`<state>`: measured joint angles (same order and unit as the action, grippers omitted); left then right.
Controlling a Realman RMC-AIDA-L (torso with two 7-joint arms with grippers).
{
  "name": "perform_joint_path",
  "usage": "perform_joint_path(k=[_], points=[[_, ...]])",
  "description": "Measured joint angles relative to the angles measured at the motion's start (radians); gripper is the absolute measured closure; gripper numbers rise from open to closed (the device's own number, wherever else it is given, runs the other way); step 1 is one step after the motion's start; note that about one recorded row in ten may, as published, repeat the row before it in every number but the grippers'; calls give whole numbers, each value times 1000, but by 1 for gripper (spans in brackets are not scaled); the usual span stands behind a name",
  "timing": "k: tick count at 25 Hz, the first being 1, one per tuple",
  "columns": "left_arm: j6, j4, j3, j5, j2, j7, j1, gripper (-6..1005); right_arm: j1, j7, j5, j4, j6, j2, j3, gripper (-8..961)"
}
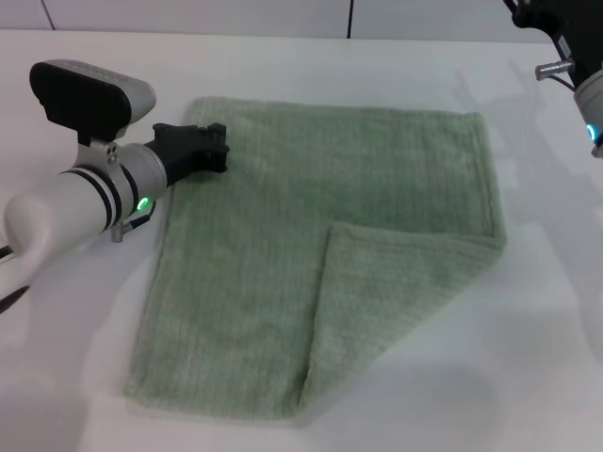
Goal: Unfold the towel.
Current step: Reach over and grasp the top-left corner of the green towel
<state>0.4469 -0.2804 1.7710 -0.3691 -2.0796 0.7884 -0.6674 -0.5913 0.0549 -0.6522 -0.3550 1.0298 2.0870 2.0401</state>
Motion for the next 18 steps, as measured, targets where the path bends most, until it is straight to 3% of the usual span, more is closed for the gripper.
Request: perform_joint_path(k=[11,18], points=[[-2,-24,19,2,0,15,10,1000,13,-4,21,-159,-184,-11,-8,136],[-2,-33,21,-1,1,18,13,1000,45,-4,159,-375,-475,-19,-76,137]])
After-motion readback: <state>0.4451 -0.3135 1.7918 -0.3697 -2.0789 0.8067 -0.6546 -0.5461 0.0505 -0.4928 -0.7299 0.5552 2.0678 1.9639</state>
